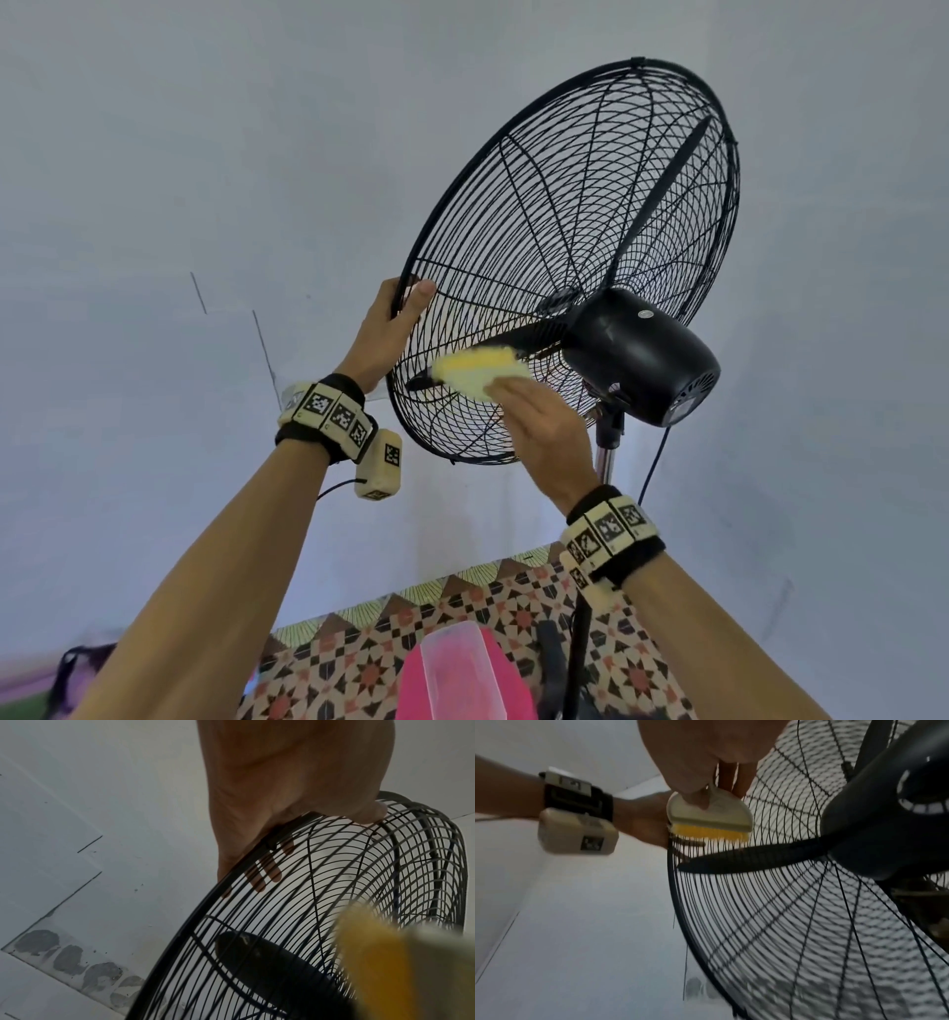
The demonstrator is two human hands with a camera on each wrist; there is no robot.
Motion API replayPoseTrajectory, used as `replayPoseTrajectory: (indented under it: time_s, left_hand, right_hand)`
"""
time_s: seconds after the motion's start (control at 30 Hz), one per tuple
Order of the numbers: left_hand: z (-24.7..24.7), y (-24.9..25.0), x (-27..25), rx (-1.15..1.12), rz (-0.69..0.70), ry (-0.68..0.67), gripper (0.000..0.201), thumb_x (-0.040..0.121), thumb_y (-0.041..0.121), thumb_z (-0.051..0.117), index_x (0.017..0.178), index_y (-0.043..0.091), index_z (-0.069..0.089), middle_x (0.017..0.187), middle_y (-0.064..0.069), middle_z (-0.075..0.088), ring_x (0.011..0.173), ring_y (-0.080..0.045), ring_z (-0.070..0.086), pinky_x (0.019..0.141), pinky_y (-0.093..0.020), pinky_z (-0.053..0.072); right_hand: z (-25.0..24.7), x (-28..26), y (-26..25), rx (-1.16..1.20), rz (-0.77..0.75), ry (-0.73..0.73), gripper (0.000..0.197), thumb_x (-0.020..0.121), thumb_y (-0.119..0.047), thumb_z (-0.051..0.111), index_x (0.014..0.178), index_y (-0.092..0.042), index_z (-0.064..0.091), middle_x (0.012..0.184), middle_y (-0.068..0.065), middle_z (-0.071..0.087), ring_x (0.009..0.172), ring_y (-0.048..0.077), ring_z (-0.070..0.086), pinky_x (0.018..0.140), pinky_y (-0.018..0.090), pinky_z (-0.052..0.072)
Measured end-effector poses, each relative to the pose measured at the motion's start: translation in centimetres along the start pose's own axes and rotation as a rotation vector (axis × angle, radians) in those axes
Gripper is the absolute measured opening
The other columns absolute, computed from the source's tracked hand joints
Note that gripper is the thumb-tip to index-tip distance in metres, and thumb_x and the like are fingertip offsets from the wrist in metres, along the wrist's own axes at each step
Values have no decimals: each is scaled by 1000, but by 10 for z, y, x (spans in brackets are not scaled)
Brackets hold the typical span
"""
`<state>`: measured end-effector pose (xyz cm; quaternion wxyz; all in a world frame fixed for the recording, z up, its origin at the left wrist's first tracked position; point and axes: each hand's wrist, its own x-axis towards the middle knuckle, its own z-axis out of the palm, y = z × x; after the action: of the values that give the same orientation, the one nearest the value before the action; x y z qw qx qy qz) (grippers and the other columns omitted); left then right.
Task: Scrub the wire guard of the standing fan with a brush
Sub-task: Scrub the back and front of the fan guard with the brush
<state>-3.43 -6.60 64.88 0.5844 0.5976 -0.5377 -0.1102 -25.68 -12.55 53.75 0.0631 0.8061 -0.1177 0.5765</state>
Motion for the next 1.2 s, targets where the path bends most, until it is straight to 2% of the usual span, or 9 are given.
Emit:
replayPoseTrajectory:
  time_s: [0.13, 0.37, 0.57, 0.7, 0.8, 0.87, 1.0, 1.07, 1.2]
  left_hand:
    - [1, -2, -1, 13, -25, 31, 80, 77, 92, 45, 131, 32, 51, 124, 6, 64, 119, -16, 60, 107, -48, 48]
    - [5, -4, -4, 125, 37, 85, 83, 72, 69, 84, 137, 32, 49, 124, 12, 64, 118, -9, 60, 101, -33, 48]
    - [8, -8, -4, 137, 51, 113, 88, 72, 77, 76, 140, 29, 49, 124, 10, 65, 118, -11, 62, 103, -39, 50]
    - [6, -5, -6, 127, 23, 122, 81, 72, 80, 74, 133, 32, 51, 123, 10, 66, 117, -10, 62, 103, -37, 50]
    - [7, -4, -6, 158, 15, 128, 78, 73, 70, 82, 131, 26, 55, 120, 9, 65, 113, -10, 61, 94, -26, 49]
    - [10, 0, -4, 198, 22, 161, 79, 71, 69, 84, 128, 20, 60, 120, 7, 66, 113, -14, 61, 91, -21, 46]
    - [13, 7, 3, 248, 91, 191, 99, 69, 65, 88, 145, 16, 50, 132, -1, 64, 119, -18, 59, 106, -36, 49]
    - [12, 6, 5, 267, 129, 161, 104, 71, 58, 91, 153, 20, 39, 137, -1, 61, 122, -19, 58, 107, -38, 49]
    - [8, 7, 2, 234, 104, 143, 101, 68, 58, 91, 149, 22, 42, 129, 6, 62, 116, -14, 59, 101, -34, 49]
  right_hand:
    - [0, 25, 0, -28, 90, 175, 28, 99, -6, 62, 125, -8, 72, 127, 7, 71, 120, 24, 66, 109, 35, 50]
    - [24, -33, 4, 3, 90, -96, 45, 91, 6, 69, 132, -13, 68, 131, 3, 69, 123, 24, 62, 100, 42, 56]
    - [10, 9, 2, -7, 223, 176, 32, 101, -7, 60, 132, -12, 69, 137, 6, 65, 134, 26, 57, 117, 36, 41]
    - [33, -15, -2, -8, 234, 20, 42, 100, -3, 59, 138, -18, 64, 143, 1, 61, 139, 26, 51, 116, 38, 42]
    - [29, -37, 4, 19, 211, -92, 38, 104, -9, 51, 137, -19, 65, 141, 2, 63, 138, 25, 53, 109, 47, 50]
    - [17, -27, 7, 26, 222, -32, 37, 107, -17, 44, 137, -17, 65, 140, 3, 64, 136, 23, 55, 111, 43, 48]
    - [10, 8, 16, 48, 283, 156, 38, 102, -6, 53, 138, -13, 63, 141, 4, 62, 136, 23, 55, 116, 36, 43]
    - [21, 6, 16, 32, 279, 106, 44, 100, -3, 57, 142, -15, 60, 143, 2, 60, 137, 26, 54, 112, 39, 46]
    - [38, -35, 20, -42, 219, -135, 49, 96, 5, 58, 139, -18, 63, 142, 3, 62, 139, 29, 51, 105, 48, 53]
